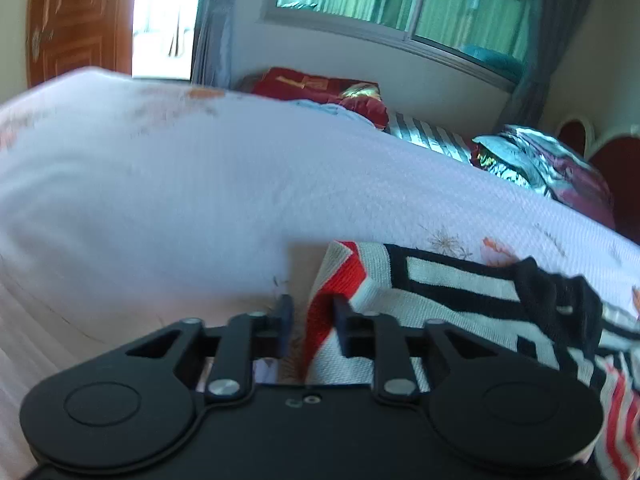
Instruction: Fold small clothes
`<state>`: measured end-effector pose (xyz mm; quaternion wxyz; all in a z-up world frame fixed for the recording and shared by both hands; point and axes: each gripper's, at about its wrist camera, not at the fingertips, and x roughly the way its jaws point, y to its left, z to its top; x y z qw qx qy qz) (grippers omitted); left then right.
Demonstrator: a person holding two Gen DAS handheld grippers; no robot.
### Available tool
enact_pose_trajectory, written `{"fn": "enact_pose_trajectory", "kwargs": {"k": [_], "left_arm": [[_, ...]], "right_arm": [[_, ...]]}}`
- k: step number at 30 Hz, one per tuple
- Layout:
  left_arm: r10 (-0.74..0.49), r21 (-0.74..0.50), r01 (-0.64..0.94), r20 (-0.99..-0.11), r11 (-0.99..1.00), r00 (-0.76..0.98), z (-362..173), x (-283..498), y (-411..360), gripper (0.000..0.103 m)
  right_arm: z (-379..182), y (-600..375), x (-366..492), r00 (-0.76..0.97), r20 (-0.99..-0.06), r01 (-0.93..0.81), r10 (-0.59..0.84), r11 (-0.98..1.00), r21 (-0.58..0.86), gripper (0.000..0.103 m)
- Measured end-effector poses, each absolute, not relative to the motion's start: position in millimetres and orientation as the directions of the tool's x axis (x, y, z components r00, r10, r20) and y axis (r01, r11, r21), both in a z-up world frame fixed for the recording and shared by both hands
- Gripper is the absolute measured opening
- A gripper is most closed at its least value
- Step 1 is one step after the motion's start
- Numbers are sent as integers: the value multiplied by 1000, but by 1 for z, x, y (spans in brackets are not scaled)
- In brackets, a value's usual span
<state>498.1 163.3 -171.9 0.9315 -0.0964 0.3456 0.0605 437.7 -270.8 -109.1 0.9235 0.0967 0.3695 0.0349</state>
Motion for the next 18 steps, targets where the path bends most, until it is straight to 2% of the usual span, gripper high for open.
{"fn": "enact_pose_trajectory", "kwargs": {"k": [3, 7, 13, 18], "left_arm": [[48, -143, -175, -627, 974, 778, -157, 484, 163, 24], [-8, -145, -102, -610, 984, 792, -144, 476, 146, 24], [-114, -167, 6, -646, 986, 755, -156, 463, 102, 24], [-99, -126, 19, -665, 992, 740, -179, 445, 99, 25]], "right_arm": [[-98, -275, 433, 754, -647, 16, 115, 981, 193, 31], [-85, -264, 434, 774, -614, -28, 155, 977, 211, 31], [-98, -225, 446, 706, -659, -129, 259, 962, 240, 31], [-118, -230, 449, 677, -704, -103, 212, 976, 194, 31]]}}
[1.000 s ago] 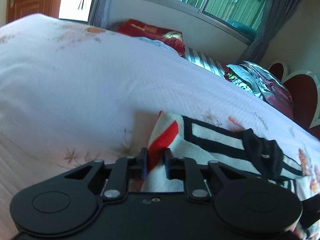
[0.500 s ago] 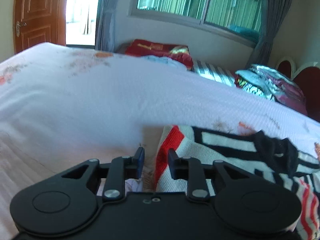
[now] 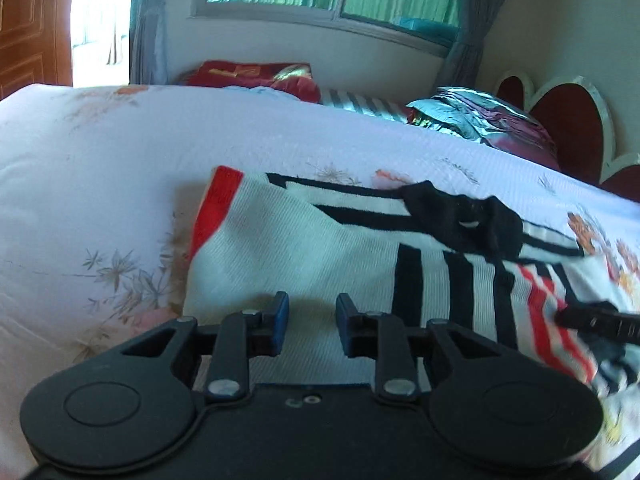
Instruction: Fold small clothes
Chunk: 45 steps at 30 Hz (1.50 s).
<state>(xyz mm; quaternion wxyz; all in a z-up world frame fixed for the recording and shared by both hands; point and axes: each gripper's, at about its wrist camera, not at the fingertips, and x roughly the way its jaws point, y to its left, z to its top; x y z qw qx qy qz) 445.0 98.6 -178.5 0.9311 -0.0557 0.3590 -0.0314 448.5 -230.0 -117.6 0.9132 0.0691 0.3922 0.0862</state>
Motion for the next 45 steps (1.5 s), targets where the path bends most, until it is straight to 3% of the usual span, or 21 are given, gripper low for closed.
{"fn": "enact_pose_trajectory", "kwargs": {"k": [3, 11, 16, 25, 45], "left_arm": [[-92, -111, 22, -673, 994, 734, -170, 437, 99, 25], [-166, -153, 84, -669, 985, 724, -161, 402, 75, 27], [-151, -133, 82, -683, 988, 715, -176, 395, 75, 29], [-119, -123, 46, -703, 991, 701, -172, 398, 69, 28], [1, -21, -22, -693, 1000, 721, -154, 389, 37, 35]], "right_arm": [[-111, -238, 443, 687, -702, -79, 190, 979, 188, 31], [-98, -212, 421, 676, -676, -177, 295, 955, 240, 31], [-114, -205, 411, 663, -708, -214, 244, 968, 133, 31], [-114, -219, 409, 651, -729, -188, 211, 975, 114, 31], [-98, -228, 393, 625, -695, -302, 357, 931, 206, 31]]}}
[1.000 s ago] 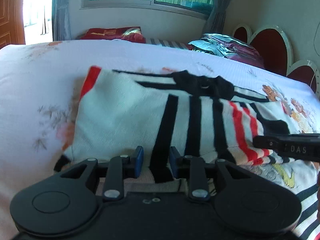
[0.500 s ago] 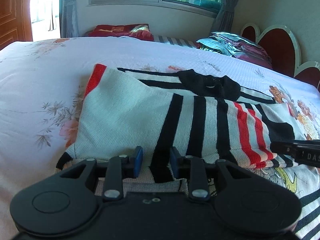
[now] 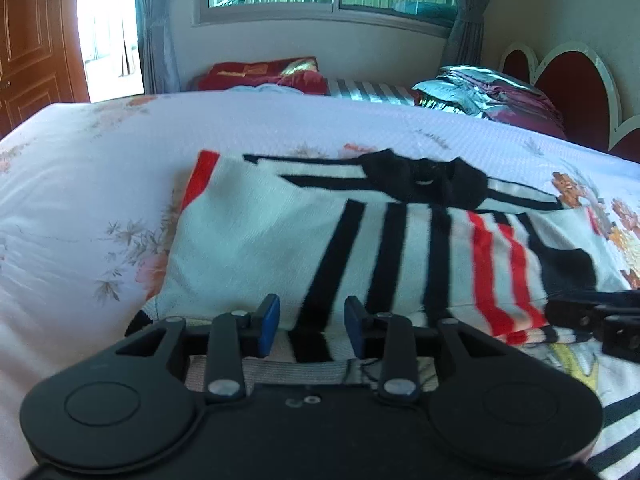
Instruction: Fold small clothes
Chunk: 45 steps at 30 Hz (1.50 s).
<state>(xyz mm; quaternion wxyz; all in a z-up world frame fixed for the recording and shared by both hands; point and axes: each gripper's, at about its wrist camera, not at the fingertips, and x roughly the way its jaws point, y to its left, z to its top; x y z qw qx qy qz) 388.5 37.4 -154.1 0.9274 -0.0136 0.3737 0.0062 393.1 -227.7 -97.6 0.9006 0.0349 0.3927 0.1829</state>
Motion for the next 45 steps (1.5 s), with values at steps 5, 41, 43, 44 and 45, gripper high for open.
{"fn": "enact_pose_trajectory", "kwargs": {"k": [5, 41, 43, 44, 45], "left_arm": [[-39, -43, 12, -684, 999, 728, -143, 376, 22, 41], [31, 35, -11, -668, 999, 743, -154, 401, 45, 49], [45, 31, -33, -709, 999, 703, -168, 394, 49, 50], [38, -4, -58, -711, 998, 702, -170, 390, 56, 50], [33, -34, -81, -711, 996, 702, -167, 385, 61, 49]], "right_arm": [[-96, -223, 390, 612, -685, -336, 395, 914, 227, 31], [-114, -227, 424, 648, -710, -312, 276, 946, 82, 32], [-118, -228, 418, 670, -695, -315, 262, 948, 54, 32], [-117, -232, 418, 670, -698, -304, 255, 951, 55, 32], [-115, -236, 418, 668, -704, -287, 240, 956, 54, 32]]}}
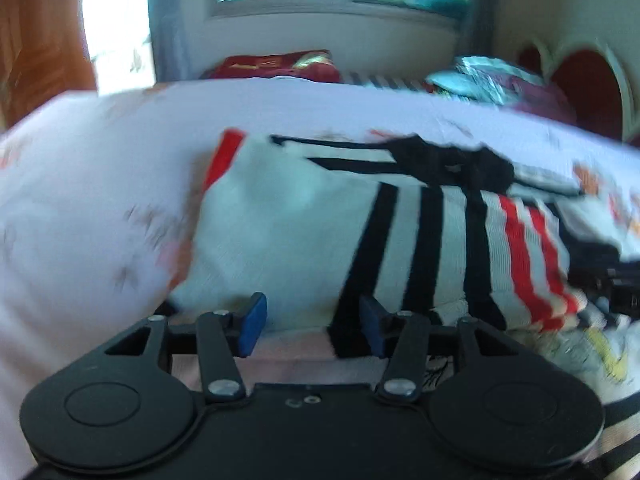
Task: Fold small clothes
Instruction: 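Fold the collar section down over the body with both tools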
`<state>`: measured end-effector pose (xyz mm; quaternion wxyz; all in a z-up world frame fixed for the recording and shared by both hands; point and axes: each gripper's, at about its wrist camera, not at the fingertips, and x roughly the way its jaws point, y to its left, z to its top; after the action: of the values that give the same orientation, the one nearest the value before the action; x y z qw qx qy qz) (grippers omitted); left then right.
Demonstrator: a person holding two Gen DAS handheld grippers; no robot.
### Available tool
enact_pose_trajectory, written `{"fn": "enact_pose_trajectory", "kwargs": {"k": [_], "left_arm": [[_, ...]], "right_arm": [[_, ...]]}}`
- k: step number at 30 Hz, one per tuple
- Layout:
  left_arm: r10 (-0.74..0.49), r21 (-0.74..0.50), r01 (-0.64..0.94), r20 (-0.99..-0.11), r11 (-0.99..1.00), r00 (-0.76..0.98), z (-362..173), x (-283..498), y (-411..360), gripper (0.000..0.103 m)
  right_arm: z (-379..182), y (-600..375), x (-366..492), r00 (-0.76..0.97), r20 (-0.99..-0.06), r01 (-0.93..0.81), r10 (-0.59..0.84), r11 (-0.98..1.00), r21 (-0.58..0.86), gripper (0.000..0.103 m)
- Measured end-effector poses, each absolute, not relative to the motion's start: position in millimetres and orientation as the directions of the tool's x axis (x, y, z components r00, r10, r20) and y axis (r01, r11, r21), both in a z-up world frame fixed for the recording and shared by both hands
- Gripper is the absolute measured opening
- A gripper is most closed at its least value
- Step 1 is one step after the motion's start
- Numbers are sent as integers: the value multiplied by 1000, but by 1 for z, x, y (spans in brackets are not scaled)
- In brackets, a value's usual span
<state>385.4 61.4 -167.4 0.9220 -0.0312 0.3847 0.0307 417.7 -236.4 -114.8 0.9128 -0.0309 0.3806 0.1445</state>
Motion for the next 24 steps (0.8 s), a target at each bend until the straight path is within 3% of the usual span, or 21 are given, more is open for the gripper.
{"fn": "enact_pose_trajectory", "kwargs": {"k": [6, 11, 19, 22, 24], "left_arm": [[-71, -54, 46, -691, 997, 719, -139, 350, 45, 50], [-178, -65, 189, -714, 980, 677, -155, 322, 20, 51], [-165, 12, 260, -744, 966, 648, -176, 274, 49, 54], [-161, 2, 245, -749, 970, 643, -171, 256, 67, 52], [-176, -16, 247, -745, 969, 643, -164, 247, 69, 52]], "right_arm": [[-91, -249, 376, 649, -691, -277, 318, 945, 174, 32], [-99, -215, 334, 612, -719, -308, 329, 937, 166, 32], [-118, -205, 283, 644, -752, -240, 141, 970, -24, 32], [-116, -221, 268, 643, -761, -157, 89, 987, -17, 32], [-107, -222, 254, 651, -749, -157, 127, 987, 31, 32]]}}
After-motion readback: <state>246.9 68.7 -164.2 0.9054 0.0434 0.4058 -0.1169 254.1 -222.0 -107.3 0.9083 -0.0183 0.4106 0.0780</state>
